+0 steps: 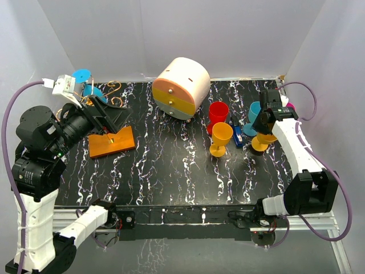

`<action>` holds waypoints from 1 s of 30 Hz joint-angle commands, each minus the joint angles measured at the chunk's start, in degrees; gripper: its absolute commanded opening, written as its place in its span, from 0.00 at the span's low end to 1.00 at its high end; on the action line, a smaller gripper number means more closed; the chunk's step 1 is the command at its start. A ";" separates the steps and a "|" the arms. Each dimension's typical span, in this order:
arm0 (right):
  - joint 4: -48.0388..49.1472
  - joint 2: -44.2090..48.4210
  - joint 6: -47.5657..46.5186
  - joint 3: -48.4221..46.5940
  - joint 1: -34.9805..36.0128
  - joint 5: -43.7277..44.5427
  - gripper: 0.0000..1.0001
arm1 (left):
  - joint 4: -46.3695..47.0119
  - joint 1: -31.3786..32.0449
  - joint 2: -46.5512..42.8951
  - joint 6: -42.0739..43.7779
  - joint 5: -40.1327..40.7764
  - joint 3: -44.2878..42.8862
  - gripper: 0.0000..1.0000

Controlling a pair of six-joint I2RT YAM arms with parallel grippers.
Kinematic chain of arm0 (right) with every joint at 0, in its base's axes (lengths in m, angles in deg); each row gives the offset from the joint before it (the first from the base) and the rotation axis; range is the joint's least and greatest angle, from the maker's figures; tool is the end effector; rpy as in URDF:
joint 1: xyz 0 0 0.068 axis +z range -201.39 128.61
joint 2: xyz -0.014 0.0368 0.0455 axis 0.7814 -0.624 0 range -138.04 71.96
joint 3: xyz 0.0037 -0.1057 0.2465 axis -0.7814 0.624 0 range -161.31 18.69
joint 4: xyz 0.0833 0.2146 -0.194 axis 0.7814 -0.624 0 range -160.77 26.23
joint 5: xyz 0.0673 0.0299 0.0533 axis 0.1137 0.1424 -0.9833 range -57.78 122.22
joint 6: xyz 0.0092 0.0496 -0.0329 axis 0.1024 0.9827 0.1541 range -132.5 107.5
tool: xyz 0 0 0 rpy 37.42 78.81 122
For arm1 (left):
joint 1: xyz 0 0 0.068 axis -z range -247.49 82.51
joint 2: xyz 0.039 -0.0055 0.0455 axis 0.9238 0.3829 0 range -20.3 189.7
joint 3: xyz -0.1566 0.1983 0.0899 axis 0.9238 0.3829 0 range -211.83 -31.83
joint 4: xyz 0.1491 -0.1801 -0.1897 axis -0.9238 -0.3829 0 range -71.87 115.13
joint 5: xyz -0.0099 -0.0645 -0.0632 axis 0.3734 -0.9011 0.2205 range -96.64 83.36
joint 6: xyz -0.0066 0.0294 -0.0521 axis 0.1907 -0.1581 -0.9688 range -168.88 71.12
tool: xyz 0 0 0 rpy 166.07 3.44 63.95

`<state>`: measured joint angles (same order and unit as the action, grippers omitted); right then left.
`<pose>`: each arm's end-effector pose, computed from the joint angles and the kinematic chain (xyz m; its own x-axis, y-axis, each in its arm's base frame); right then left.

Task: Take the wine glass off the wine glass rack

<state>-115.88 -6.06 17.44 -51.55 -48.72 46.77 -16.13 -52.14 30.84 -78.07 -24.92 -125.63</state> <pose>0.3175 0.0035 0.2864 -0.7085 0.4505 -0.5431 0.5013 0.8631 0.0620 0.1351 -0.0515 0.5567 -0.2495 -0.4117 -0.8765 0.4949 0.7238 -0.4808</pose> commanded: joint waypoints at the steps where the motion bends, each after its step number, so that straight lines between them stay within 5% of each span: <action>1: 3.79 -0.46 -0.74 0.49 -0.37 -0.92 0.00 | -0.66 0.21 0.42 0.56 0.49 -2.15 0.99; 18: 5.43 -1.99 -0.67 2.41 -0.36 -4.78 0.11 | -1.52 0.25 0.31 0.01 0.45 -2.33 0.99; 30: 0.24 -1.75 -1.67 0.18 -0.28 -4.61 0.49 | -1.54 1.96 -0.77 -1.14 -0.17 -0.35 0.99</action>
<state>-113.81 -8.29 16.08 -48.97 -48.85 42.26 -17.42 -51.41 31.08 -78.53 -24.68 -126.14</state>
